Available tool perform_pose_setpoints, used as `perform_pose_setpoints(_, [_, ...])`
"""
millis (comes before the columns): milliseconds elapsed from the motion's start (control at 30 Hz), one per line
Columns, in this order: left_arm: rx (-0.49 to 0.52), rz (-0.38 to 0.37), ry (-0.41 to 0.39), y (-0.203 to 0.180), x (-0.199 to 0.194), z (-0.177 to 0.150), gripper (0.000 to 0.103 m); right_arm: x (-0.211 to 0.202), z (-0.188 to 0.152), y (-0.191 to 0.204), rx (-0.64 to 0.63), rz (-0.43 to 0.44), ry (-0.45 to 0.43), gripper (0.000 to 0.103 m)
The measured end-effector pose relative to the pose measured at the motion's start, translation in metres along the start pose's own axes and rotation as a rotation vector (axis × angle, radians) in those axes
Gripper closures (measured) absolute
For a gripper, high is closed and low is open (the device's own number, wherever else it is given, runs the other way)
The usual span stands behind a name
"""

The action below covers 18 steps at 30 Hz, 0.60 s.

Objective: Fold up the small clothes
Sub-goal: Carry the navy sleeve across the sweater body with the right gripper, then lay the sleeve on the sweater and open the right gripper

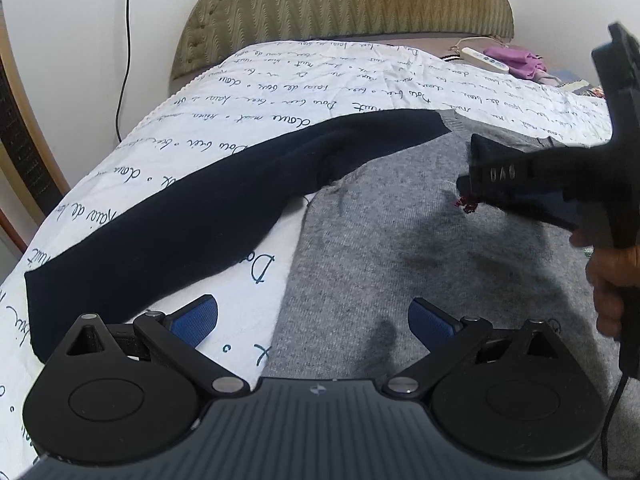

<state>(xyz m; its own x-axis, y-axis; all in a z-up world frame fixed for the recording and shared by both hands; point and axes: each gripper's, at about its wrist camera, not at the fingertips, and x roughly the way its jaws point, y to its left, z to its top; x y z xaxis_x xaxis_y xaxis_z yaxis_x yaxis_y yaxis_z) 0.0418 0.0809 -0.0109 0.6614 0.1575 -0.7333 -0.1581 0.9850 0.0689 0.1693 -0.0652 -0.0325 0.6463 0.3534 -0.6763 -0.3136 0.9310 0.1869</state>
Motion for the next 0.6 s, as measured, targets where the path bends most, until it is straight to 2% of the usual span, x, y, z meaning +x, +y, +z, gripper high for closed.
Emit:
perform_pose_setpoints(67, [-0.004, -0.003, -0.003, 0.002, -0.002, -0.001, 0.000, -0.005, -0.003, 0.002, -0.003, -0.020, -0.021, 0.051])
perform_pose_setpoints(133, [-0.007, 0.002, -0.005, 0.003, -0.003, -0.002, 0.000, -0.011, -0.005, 0.000, 0.018, -0.002, -0.039, 0.051])
perform_pose_setpoints(200, [-0.015, 0.006, 0.002, 0.004, -0.003, -0.003, 0.000, -0.009, -0.006, -0.002, 0.028, 0.026, -0.014, 0.045])
perform_pose_setpoints(267, [-0.023, 0.004, 0.005, 0.007, -0.004, -0.004, 0.000, -0.008, -0.006, -0.001, 0.018, 0.012, 0.010, 0.043])
perform_pose_setpoints(333, [-0.036, 0.012, 0.002, 0.010, -0.006, -0.006, 0.000, -0.018, -0.009, 0.002, 0.024, -0.007, -0.024, 0.042])
perform_pose_setpoints(433, [-0.067, 0.029, 0.008, 0.018, -0.008, -0.007, 0.000, -0.039, -0.014, 0.009, 0.032, 0.043, -0.079, 0.042])
perform_pose_setpoints(600, [-0.148, 0.053, 0.021, 0.035, -0.010, -0.006, 0.001, -0.060, -0.022, 0.034, -0.051, 0.060, -0.124, 0.042])
